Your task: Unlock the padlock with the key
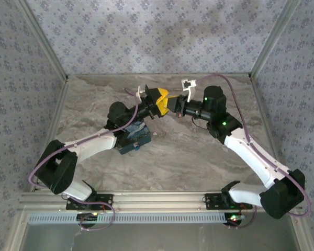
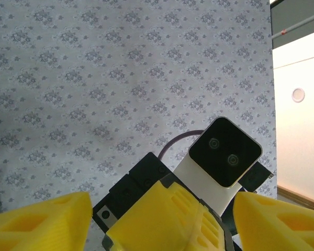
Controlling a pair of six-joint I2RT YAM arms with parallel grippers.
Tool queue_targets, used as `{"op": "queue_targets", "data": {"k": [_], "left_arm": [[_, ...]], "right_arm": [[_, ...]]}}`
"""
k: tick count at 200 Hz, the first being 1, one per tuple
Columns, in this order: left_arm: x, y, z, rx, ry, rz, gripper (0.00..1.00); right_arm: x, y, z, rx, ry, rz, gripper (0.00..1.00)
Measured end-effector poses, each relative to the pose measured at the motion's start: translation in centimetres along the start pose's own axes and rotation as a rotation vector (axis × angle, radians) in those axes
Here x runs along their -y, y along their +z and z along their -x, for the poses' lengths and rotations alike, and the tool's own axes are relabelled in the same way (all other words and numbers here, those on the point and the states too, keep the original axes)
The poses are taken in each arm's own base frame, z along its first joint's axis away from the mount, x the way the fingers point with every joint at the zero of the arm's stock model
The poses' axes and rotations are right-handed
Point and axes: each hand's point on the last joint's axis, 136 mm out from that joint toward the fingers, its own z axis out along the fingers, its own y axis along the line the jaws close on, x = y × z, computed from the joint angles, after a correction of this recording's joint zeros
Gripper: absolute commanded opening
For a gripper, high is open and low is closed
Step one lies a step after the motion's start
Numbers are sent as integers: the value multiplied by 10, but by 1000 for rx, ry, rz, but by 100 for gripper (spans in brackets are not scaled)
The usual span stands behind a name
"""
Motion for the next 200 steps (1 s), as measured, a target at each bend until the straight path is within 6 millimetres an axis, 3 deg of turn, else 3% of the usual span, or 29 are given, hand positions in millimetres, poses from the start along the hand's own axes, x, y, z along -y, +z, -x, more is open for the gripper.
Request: {"op": "queue_targets", "data": {"k": [83,132,200], "left_arm": [[-5,0,-1,-9,-22,19,82],[-9,0,-4,-25,-31,37,84],[-6,-2,-3,-25,-52,12,70]], "right_arm": [[16,-10,22,45,-62,-91,0],[12,-11,28,59,-87,-89,0],[9,-4,21,47,-103,-85,0]]}}
